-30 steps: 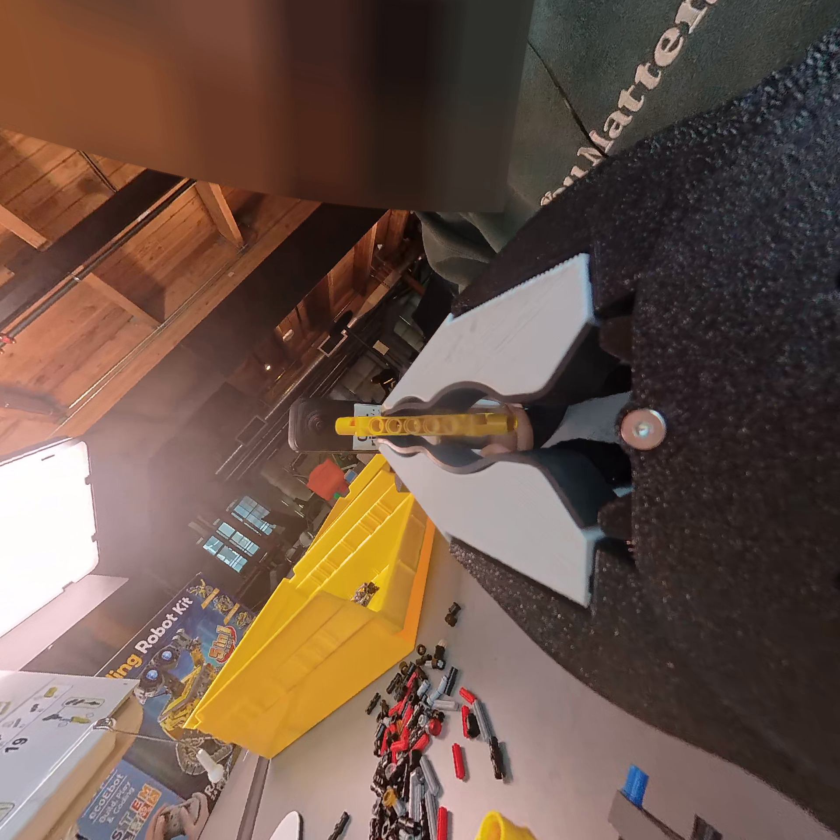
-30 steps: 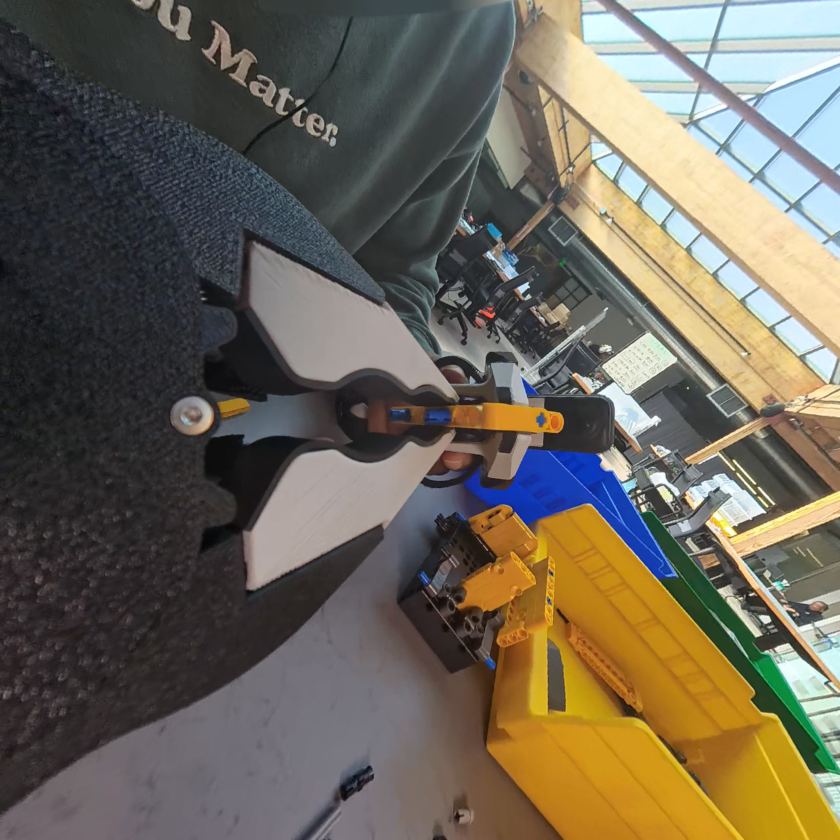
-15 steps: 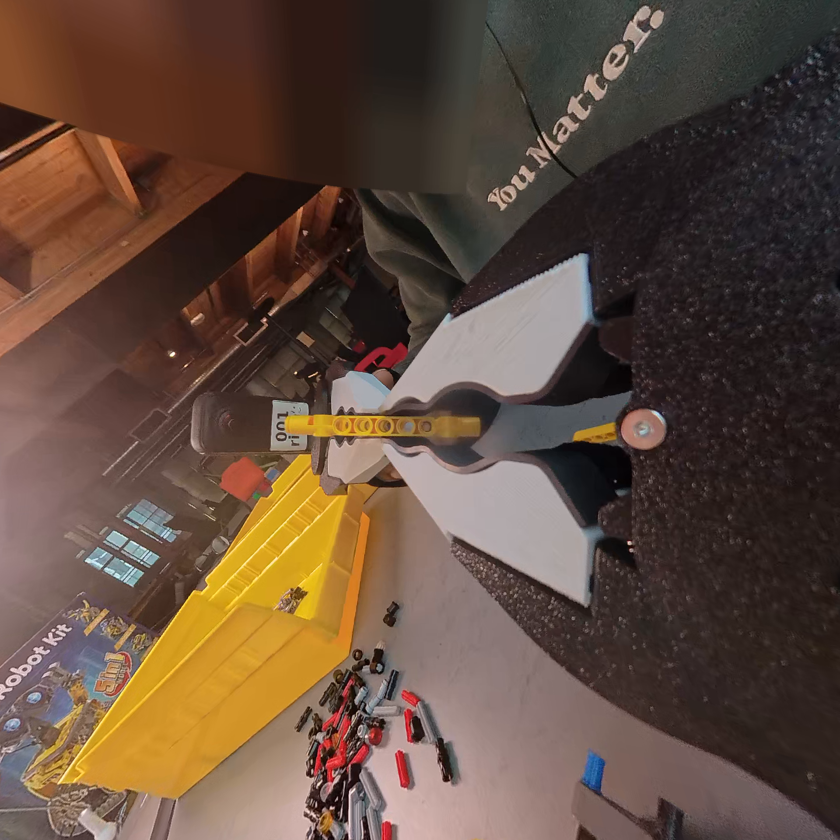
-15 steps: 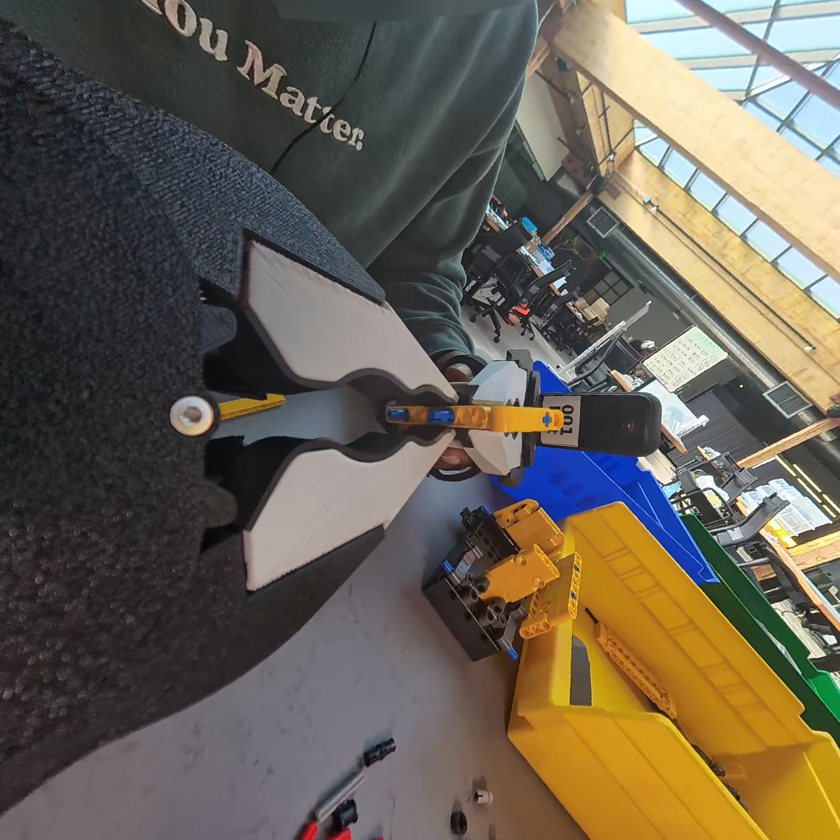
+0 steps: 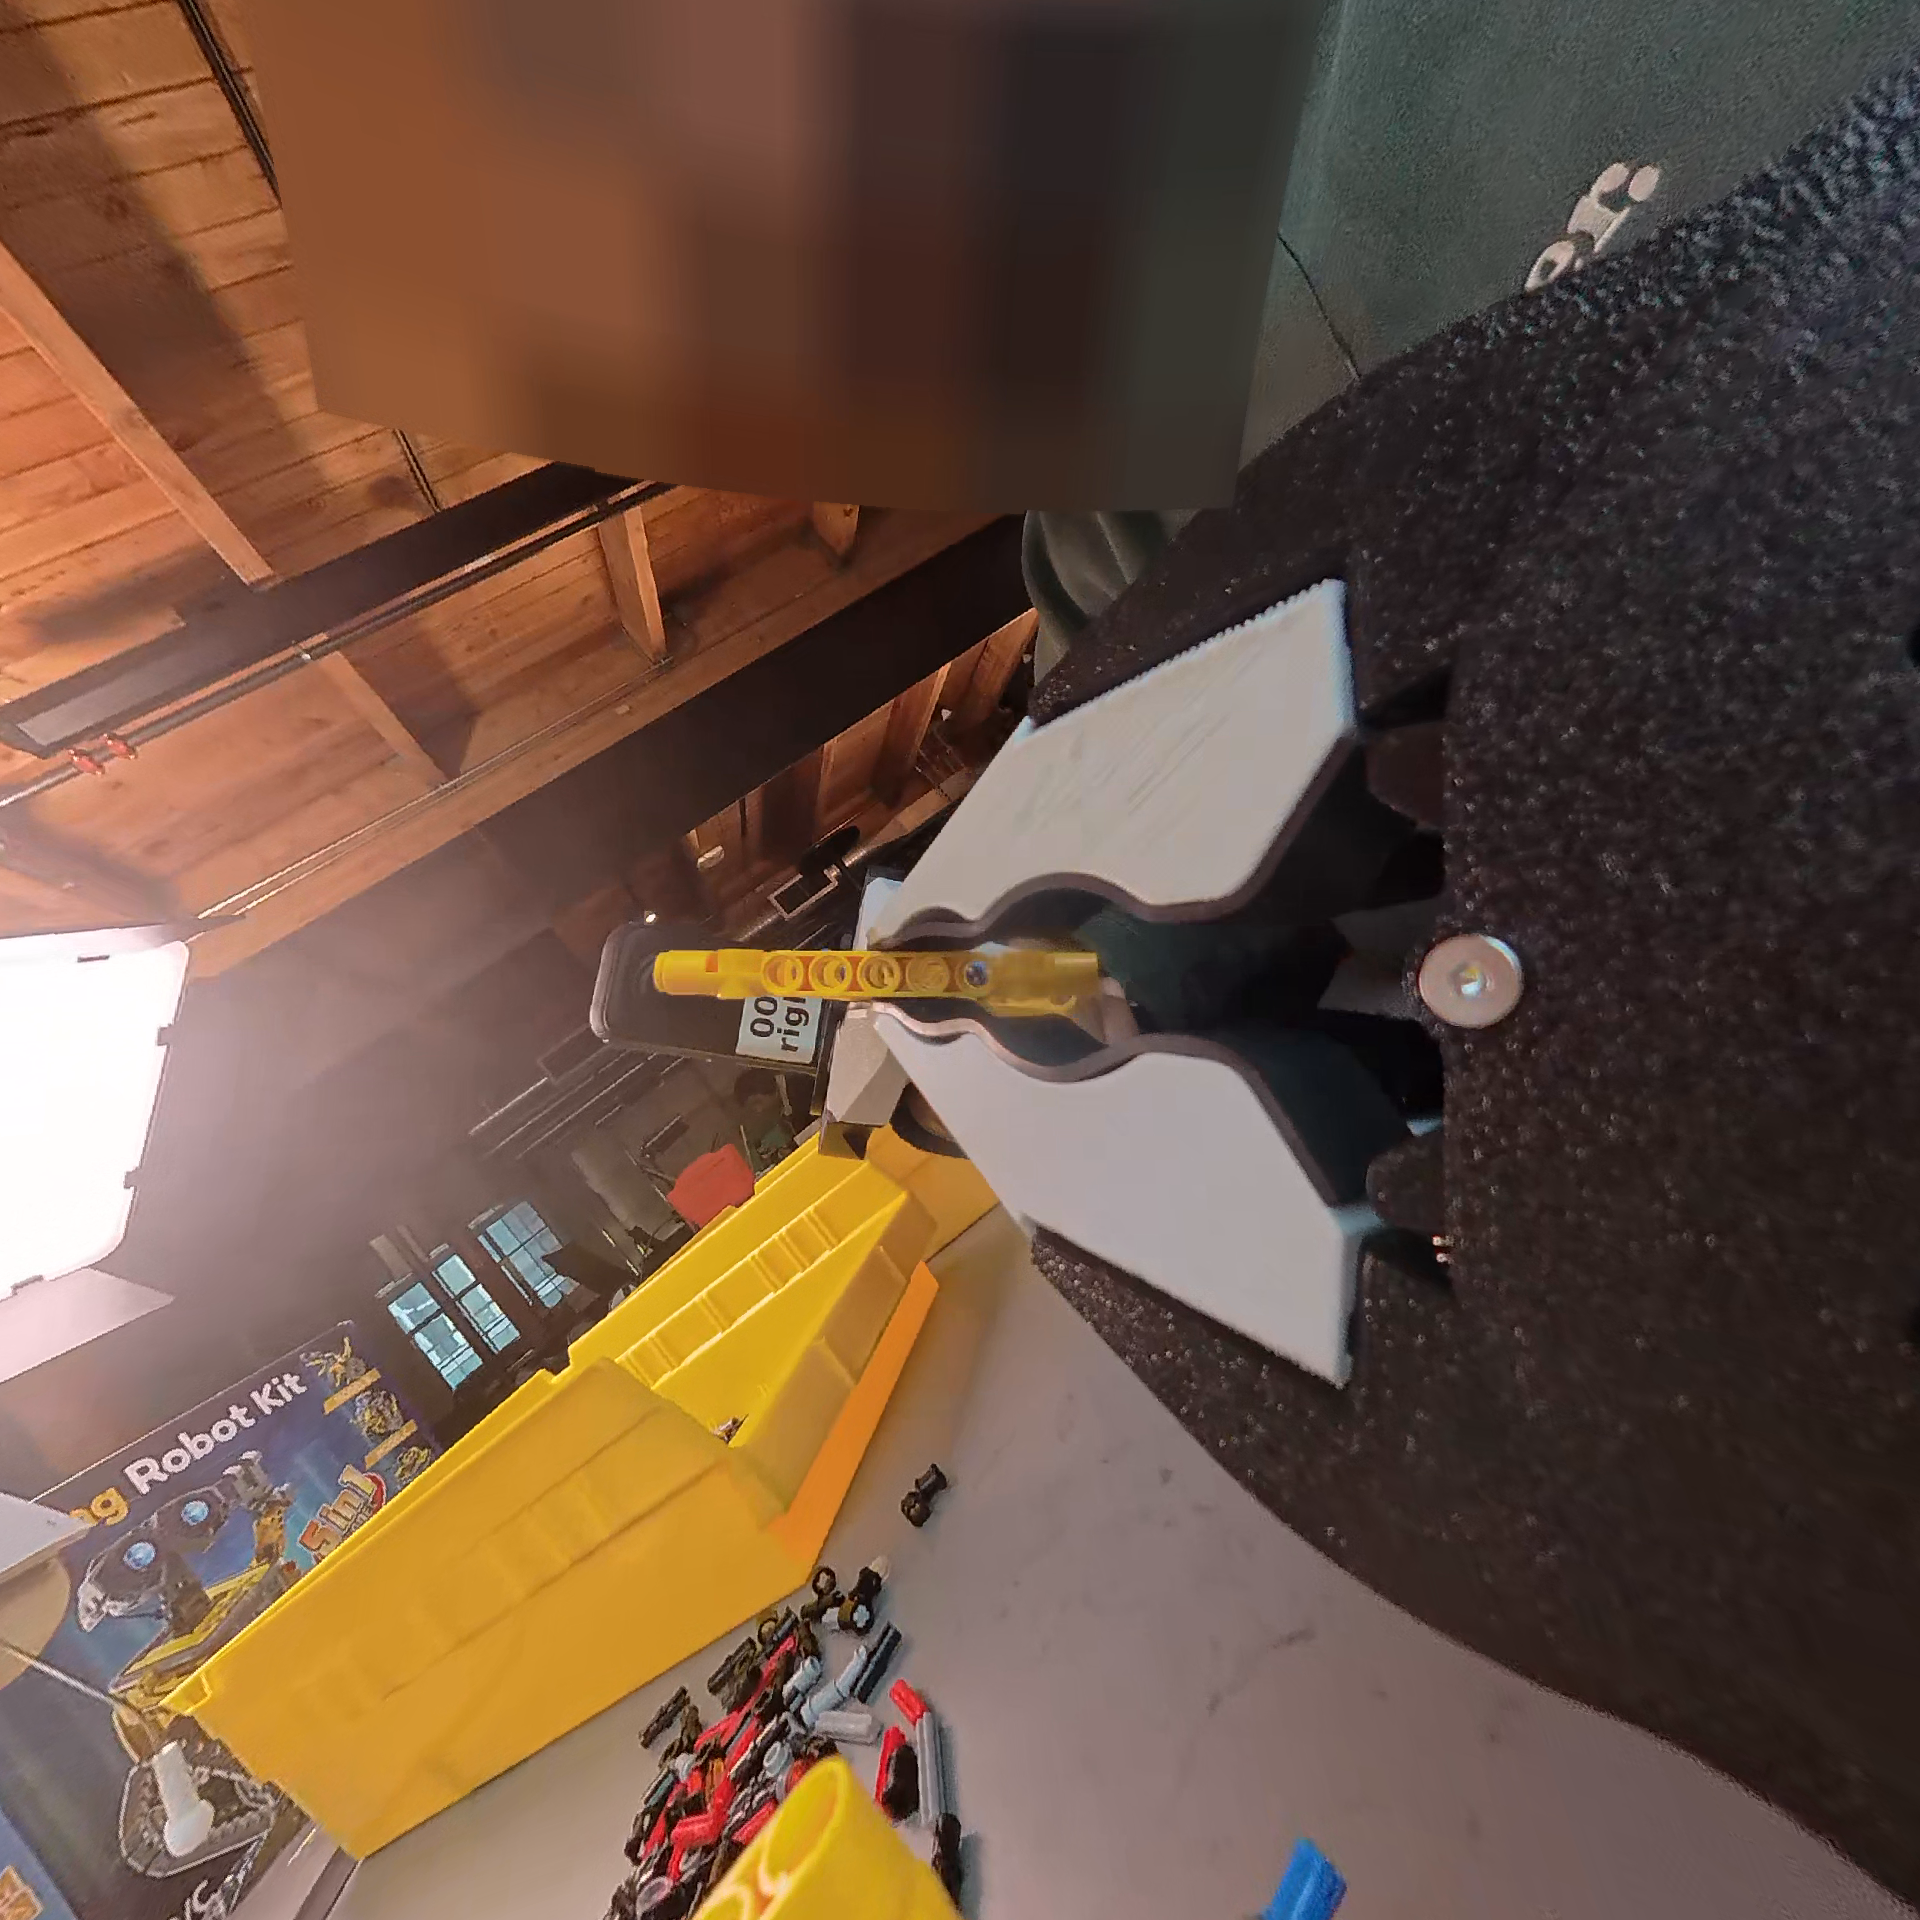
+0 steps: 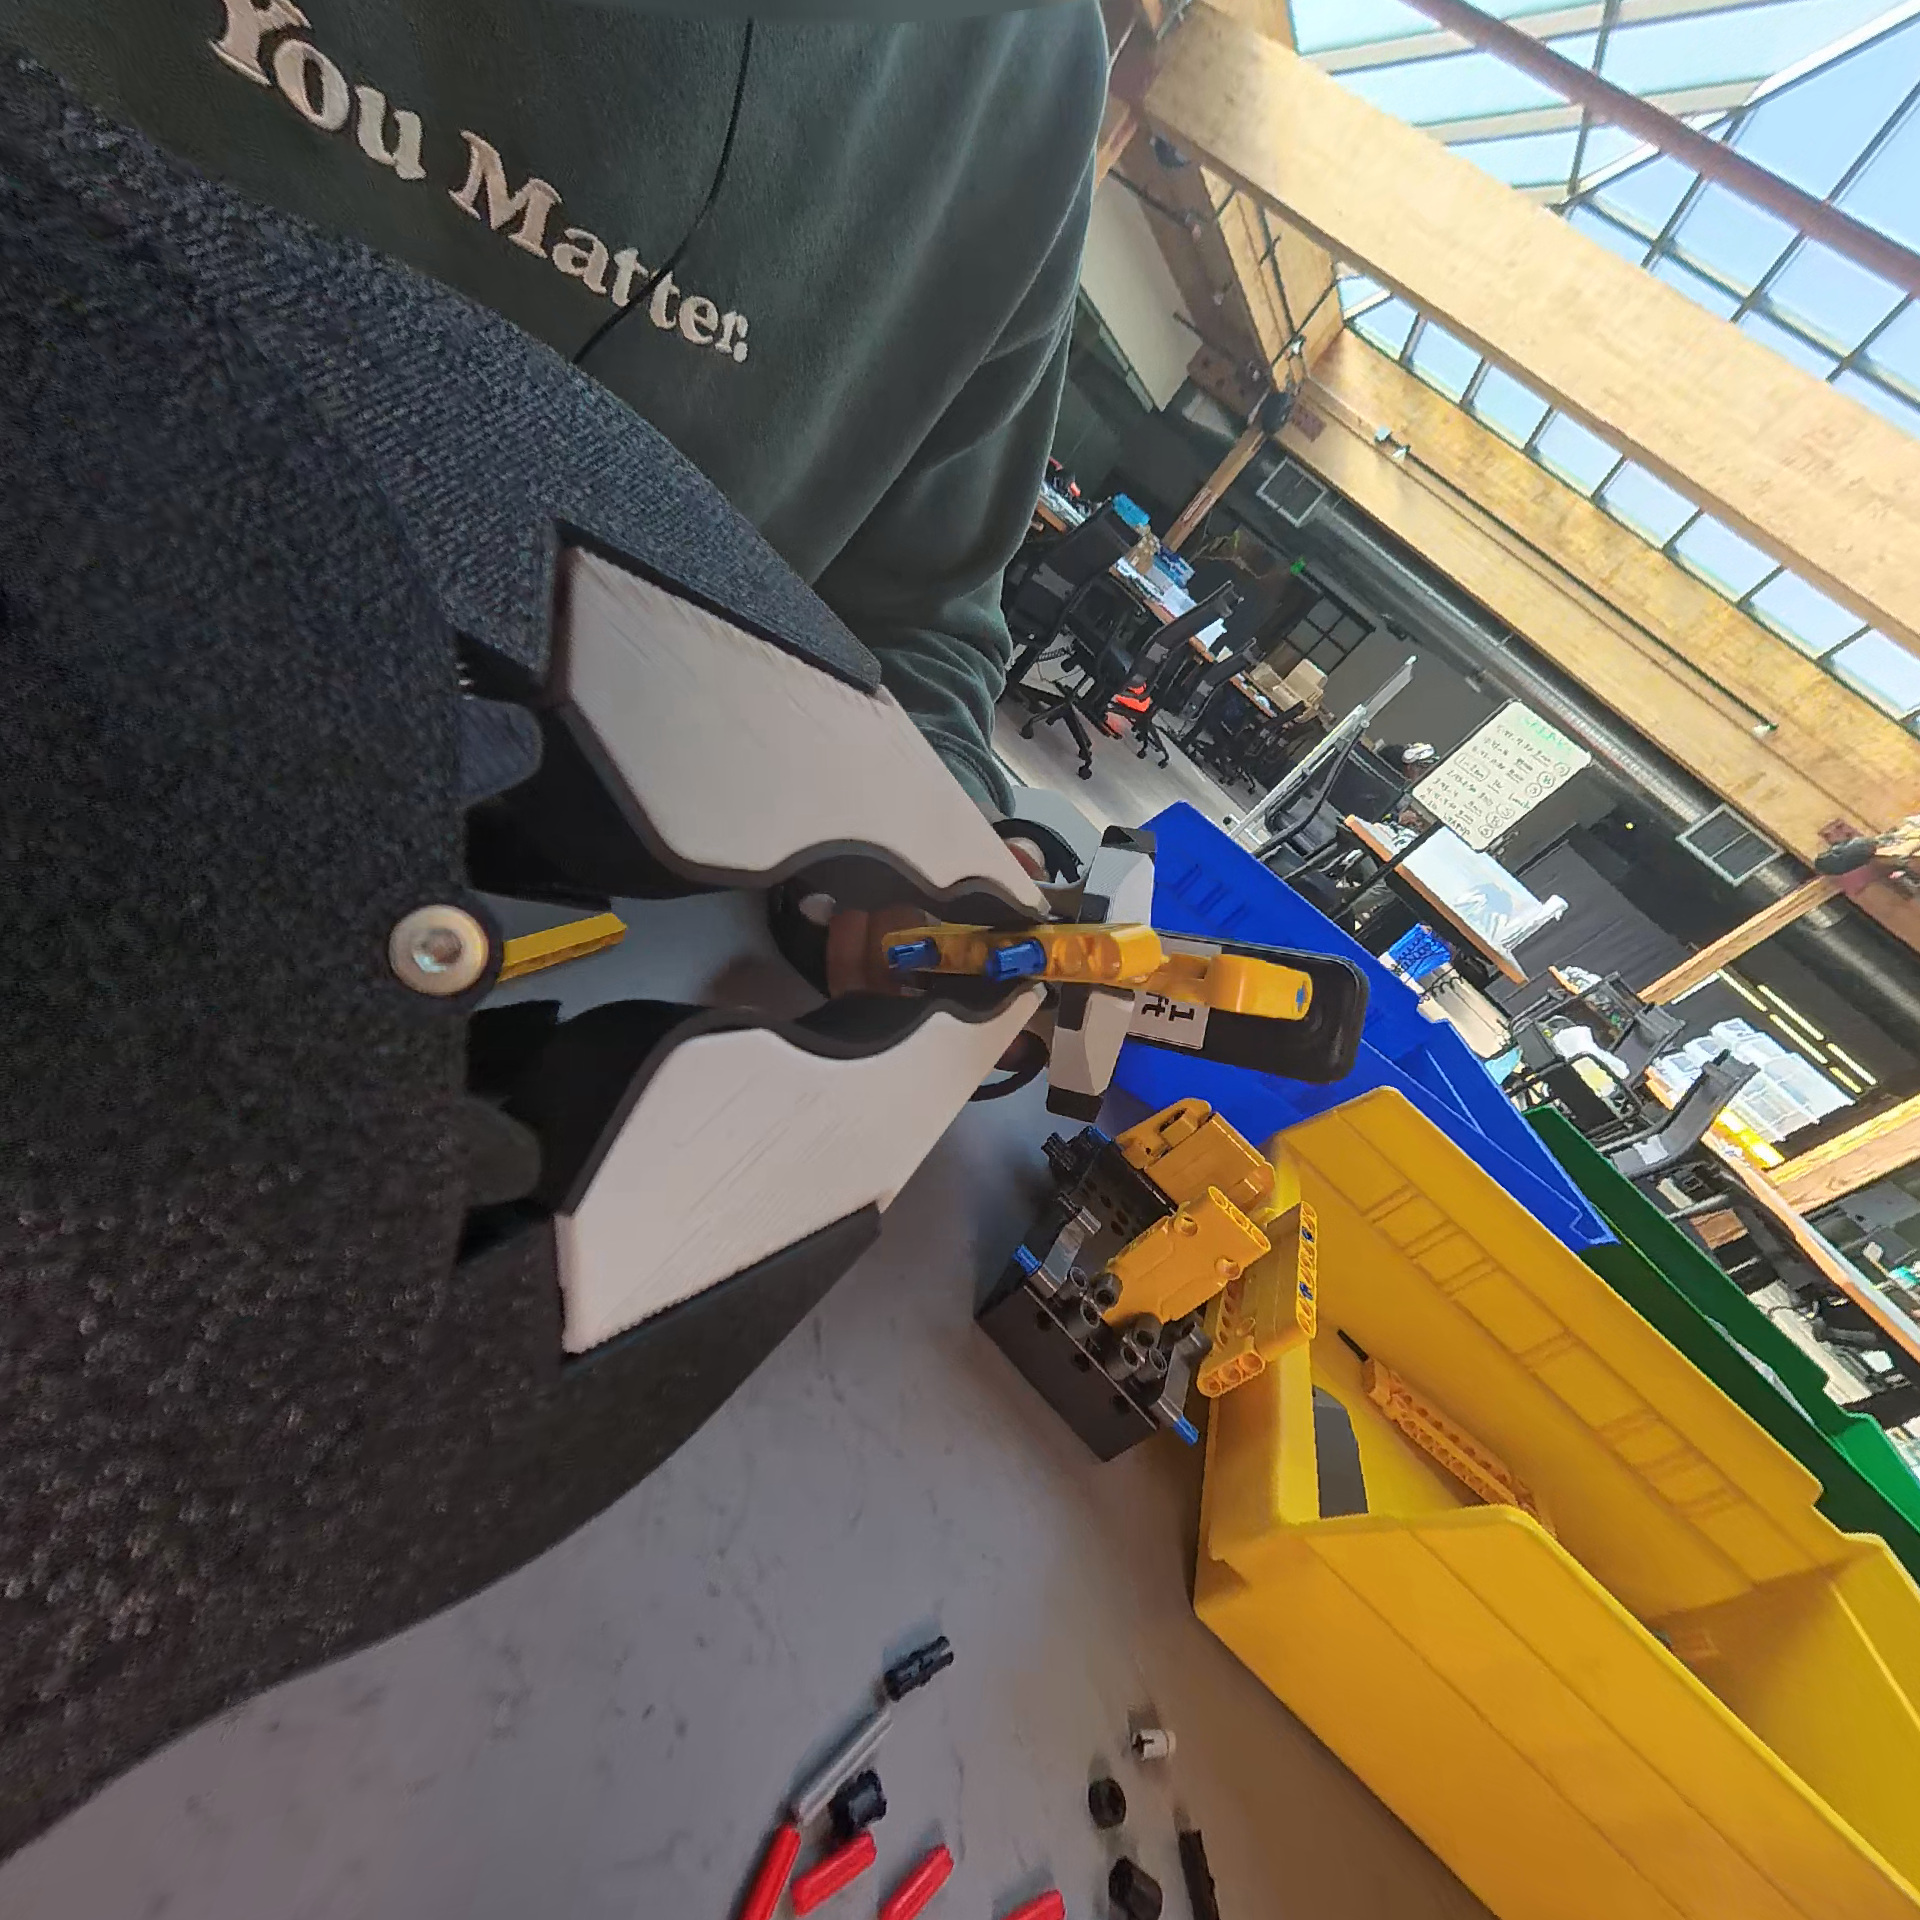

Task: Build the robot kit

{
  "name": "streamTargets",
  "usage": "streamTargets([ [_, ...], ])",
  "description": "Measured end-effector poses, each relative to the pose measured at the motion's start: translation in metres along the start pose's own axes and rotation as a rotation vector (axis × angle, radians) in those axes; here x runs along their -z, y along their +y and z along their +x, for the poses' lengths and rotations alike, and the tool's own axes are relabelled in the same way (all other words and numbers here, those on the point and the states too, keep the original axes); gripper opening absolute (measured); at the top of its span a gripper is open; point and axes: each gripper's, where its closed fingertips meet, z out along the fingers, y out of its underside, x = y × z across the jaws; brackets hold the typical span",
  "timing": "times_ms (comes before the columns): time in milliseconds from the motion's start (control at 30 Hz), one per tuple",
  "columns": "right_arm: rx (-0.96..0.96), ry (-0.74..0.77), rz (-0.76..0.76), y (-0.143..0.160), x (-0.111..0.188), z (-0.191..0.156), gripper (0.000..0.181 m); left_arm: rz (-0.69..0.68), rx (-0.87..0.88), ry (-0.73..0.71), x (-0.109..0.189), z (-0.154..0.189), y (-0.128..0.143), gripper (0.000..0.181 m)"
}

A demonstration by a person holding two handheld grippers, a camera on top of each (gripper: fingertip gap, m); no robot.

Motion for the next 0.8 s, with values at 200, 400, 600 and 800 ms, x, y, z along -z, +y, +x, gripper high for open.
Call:
streamTargets([
  [200,0.062,0.058,-0.115,0.011,0.007,0.01,0.007,0.007,-0.016,-0.054,0.004,-0.01,-0.002,0.006],
  [400,0.51,0.416,-0.762,0.062,0.045,0.06,0.007,-0.012,-0.119,-0.088,0.008,-0.009,-0.007,0.006],
  [600,0.608,0.435,-1.191,0.095,0.052,0.069,0.007,0.042,-0.066,-0.009,0.012,0.006,-0.012,0.005],
  [800,0.558,0.407,-1.251,0.106,0.052,0.076,0.008,0.037,-0.077,0.007,0.014,0.013,-0.012,0.005],
])
